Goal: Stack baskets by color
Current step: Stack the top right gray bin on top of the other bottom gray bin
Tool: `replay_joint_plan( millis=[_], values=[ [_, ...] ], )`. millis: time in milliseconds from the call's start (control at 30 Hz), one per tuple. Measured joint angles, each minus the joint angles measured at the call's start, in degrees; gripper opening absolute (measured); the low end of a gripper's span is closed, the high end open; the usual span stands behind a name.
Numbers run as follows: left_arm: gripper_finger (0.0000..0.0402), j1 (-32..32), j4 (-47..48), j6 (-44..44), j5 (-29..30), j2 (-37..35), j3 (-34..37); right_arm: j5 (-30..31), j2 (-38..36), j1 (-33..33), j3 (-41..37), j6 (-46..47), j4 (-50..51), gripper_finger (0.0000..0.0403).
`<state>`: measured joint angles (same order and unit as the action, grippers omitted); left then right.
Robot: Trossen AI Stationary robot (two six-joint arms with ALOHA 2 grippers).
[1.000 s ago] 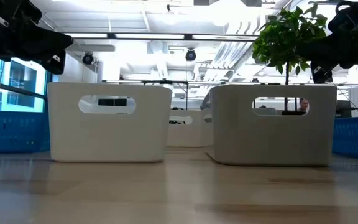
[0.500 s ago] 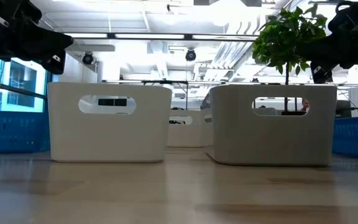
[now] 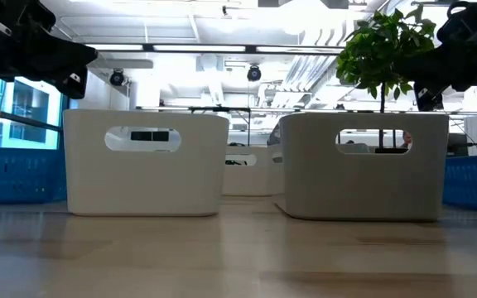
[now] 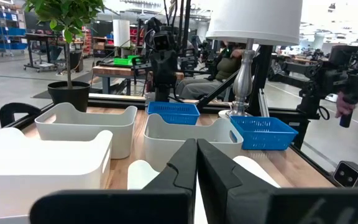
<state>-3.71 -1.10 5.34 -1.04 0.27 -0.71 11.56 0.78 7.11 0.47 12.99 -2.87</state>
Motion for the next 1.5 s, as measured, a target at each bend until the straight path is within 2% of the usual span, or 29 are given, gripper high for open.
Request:
replay_joint_plan(
  millis=[133,300,467,700,867,967,1067,1167,1367,1500],
  values=[
    [0.0001,-0.01,0.00,-0.01,0.01,-0.02,0.01,0.13,0.02,0.00,0.00,4.00,-4.47,0.0000],
    [0.0001,-0.02,-0.02,0.00,0.02,-0.02,0.00,2.71,0.00,0.00,0.00,12.60,-16.94,0.0000],
    [0.0001,0.00,0.00,0.00,0.02,-0.02,0.00,3.03,0.00,0.00,0.05,10.17,-27.65,0.0000],
    [0.0001,-0.02,-0.02,0.00,0.20,-0.01,0.00,3.94,0.02,0.00,1.57,7.63,-27.10,0.0000],
    [0.0001,-0.02,-0.01,0.00,0.20,-0.01,0.00,5.61,1.29,0.00,1.57,10.67,-23.54,0.0008],
    [0.0001,0.00,-0.01,0.00,0.20,0.00,0.00,8.27,3.99,0.00,1.57,13.07,-23.54,0.0035],
    [0.0001,0.00,0.00,-0.02,0.20,-0.01,0.00,8.65,7.04,0.00,1.69,13.96,-26.60,0.0082],
    [0.0001,-0.02,0.00,-0.02,0.20,0.00,0.00,11.01,10.66,0.00,4.05,14.44,-24.70,0.0136],
    [0.0001,-0.01,-0.01,0.00,0.20,-0.01,0.00,15.88,19.69,0.00,13.62,14.10,-10.33,0.0236],
    [0.0001,0.00,0.00,0.00,0.20,-0.02,0.00,18.38,25.72,-0.02,19.21,16.63,-2.09,0.0279]
  ],
)
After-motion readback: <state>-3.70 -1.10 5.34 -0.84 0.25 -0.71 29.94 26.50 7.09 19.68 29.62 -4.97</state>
